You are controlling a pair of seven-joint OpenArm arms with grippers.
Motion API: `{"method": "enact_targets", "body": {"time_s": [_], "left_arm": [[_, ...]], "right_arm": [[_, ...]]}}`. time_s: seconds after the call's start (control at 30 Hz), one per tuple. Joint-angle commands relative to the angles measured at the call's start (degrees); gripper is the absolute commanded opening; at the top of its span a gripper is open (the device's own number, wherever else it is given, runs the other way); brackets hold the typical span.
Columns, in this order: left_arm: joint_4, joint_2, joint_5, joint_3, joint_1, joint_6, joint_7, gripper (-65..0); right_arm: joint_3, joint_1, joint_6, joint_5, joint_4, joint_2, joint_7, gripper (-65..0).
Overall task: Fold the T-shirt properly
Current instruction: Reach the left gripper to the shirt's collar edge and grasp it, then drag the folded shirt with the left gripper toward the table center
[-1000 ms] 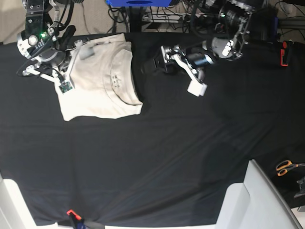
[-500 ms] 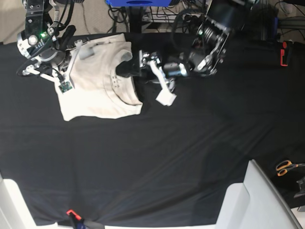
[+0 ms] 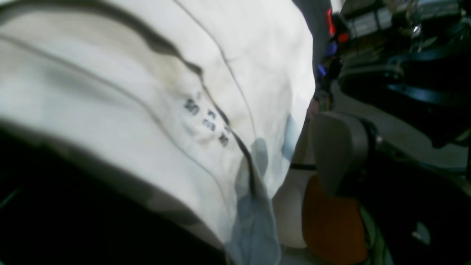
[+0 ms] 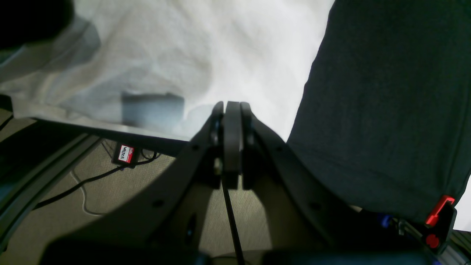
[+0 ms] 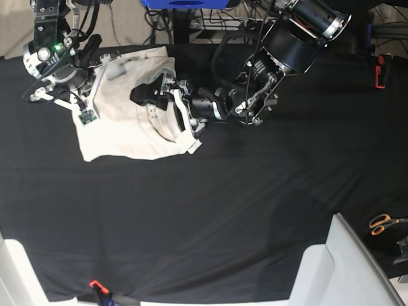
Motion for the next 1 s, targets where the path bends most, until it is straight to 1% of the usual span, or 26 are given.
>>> {"method": "enact_targets", "body": {"time_s": [0.0,0.2,0.37,0.47,0.53,0.63,0.77,0.83,0.97], "left_arm": [[-0.23,-0.19,2.08,0.26,0.03,1.7,2.77,0.0],[-0.23,-0.11,2.43,0.26,-0.06,1.35,2.77,0.0],[-2.42,0.77,2.52,1.23,-2.08,-3.22,2.77,0.0],[-5.76,2.27,2.52,3.34,-4.11,-4.37,2.77,0.0],[-7.87,2.62,2.52,4.65,-5.34,-5.25,2.59,-9.4],[-9.54,3.67,2.61,4.74,-6.13,-6.39,2.5,-28.1],[-9.81,3.94,2.61,4.65,-7.01,-6.3,2.41,-53.0],[-9.9,5.35,2.52,4.57,-7.18,-6.13,2.41,-65.0],[-10.78,7.89,2.61,4.74,-7.45,-5.95,2.41,-65.0]], "right_arm": [[0.18,0.16,0.04,-0.13,0.75,-0.02,0.63,-65.0],[0.27,0.25,0.04,-0.13,0.75,-0.02,0.71,-65.0],[0.27,0.78,0.04,-0.13,0.75,-0.02,0.71,-65.0],[0.27,0.86,0.04,-0.13,0.75,-0.02,0.71,-65.0],[0.36,0.86,0.04,-0.13,0.75,-0.02,0.71,-65.0],[1.5,0.86,0.04,-0.13,0.75,-0.11,0.71,-65.0],[3.7,1.04,0.04,-0.13,0.75,-0.11,0.71,-65.0],[5.02,1.13,0.04,-0.13,0.75,-0.11,0.71,-65.0],[6.69,1.57,0.04,-0.13,0.75,-0.11,0.71,-65.0]]}}
